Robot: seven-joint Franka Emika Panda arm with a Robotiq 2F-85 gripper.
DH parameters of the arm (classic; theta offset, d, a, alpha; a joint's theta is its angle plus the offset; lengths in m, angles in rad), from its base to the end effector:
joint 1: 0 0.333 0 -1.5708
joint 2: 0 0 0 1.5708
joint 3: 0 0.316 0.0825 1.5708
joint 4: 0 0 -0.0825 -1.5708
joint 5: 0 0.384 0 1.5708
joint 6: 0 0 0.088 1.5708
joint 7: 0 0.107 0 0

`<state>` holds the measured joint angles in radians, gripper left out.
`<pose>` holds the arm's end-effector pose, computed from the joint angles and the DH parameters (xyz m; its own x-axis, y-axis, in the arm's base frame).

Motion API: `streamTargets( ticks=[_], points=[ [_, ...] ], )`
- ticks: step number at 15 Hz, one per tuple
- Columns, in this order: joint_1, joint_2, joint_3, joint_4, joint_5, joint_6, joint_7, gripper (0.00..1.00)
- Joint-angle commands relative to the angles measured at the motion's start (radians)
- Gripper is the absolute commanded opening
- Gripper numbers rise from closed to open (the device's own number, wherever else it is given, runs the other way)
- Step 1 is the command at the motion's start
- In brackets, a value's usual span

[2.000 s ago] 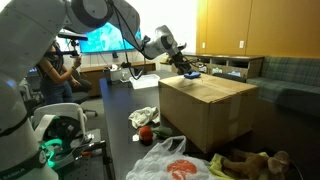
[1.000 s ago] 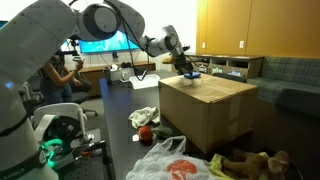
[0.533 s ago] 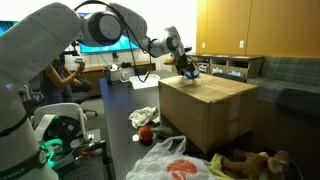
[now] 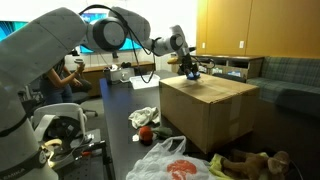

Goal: Put all the objects from the box on the table, and then put all the objects that were on the table on the box

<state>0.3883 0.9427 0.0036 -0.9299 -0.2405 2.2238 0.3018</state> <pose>0.7566 0.3032 0.3472 0.9016 0.2071 0.3797 0.1753 -0.9775 0.1170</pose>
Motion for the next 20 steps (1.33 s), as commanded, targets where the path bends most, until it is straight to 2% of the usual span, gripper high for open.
streamTargets(
  ticks=[1, 8, 10, 12, 13, 14, 20],
  points=[
    [-0.018, 0.045, 0.020, 0.088, 0.018, -0.046, -0.048, 0.45],
    [-0.018, -0.013, 0.004, 0.001, -0.005, -0.080, -0.057, 0.32],
    [-0.019, -0.026, -0.007, -0.032, -0.012, -0.102, -0.050, 0.26],
    [-0.023, -0.042, -0.021, -0.059, -0.018, -0.121, -0.035, 0.14],
    [-0.026, -0.053, -0.027, -0.075, -0.018, -0.128, -0.033, 0.11],
    [-0.027, -0.073, -0.042, -0.103, -0.024, -0.124, -0.016, 0.15],
    [-0.031, -0.206, -0.158, -0.329, -0.054, -0.108, 0.107, 0.09]
  ],
)
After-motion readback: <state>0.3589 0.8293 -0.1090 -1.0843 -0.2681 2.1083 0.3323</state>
